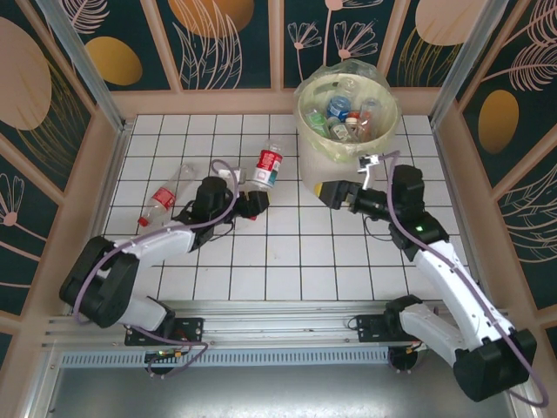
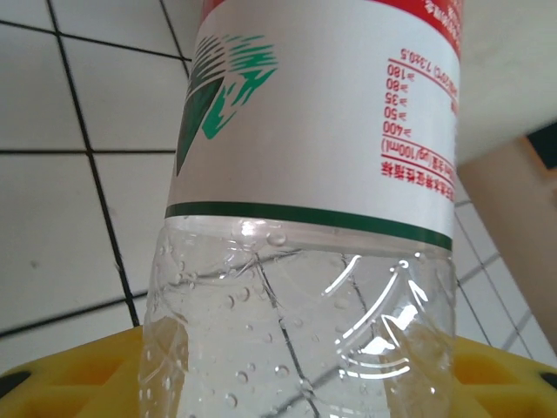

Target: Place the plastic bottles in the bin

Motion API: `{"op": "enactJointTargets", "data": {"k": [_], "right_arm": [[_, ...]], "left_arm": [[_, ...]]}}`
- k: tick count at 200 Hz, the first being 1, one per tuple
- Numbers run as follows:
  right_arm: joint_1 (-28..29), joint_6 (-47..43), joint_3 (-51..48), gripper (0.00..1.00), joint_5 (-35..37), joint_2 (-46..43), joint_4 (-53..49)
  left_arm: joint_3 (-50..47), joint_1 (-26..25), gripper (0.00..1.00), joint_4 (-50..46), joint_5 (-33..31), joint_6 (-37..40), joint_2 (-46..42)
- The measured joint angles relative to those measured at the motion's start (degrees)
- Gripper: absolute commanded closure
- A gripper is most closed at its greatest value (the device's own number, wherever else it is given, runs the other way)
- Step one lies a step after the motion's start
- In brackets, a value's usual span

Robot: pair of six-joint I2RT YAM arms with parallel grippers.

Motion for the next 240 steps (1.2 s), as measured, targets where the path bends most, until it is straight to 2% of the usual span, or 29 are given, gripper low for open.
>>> {"op": "enactJointTargets", "data": {"k": [54,94,118,150,171,189,219,240], "right_arm": [[7.26,4.44,0.96,0.01,5.84,13.38,10.34],[11.19,4.52,5.44,0.03,6.12,20.02,13.77],[13.2,4.39,7.17,0.14,6.14,21.03,15.37],[13.25,4.2,7.52,0.39,6.67,21.59,15.8],[13.27,4.17,7.67,0.43,6.84,21.77,15.76],[13.27,3.78,8.0,0.44,6.84,21.77,15.58],[13.27,2.73,8.83,0.45,7.8,21.73,14.47],[12.57,1.2,9.81,0.45,8.11,20.63,12.09]], "left_arm": [[-6.73,-3.21,0.41,4.5,7.52,-0.24,-12.59],[-7.56,-4.85,0.42,4.92,8.98,-0.28,-13.79],[-7.63,-6.51,0.42,4.98,9.97,-0.28,-13.51],[-7.63,-7.13,0.41,5.86,9.94,-0.28,-13.38],[-7.63,-7.13,0.4,5.88,9.92,-0.31,-13.25],[-7.63,-7.13,0.31,6.05,9.77,-0.26,-13.25],[-7.58,-7.56,0.02,6.03,9.9,-0.09,-13.27],[-7.45,-7.65,0.01,4.15,9.31,1.03,-14.29]]}}
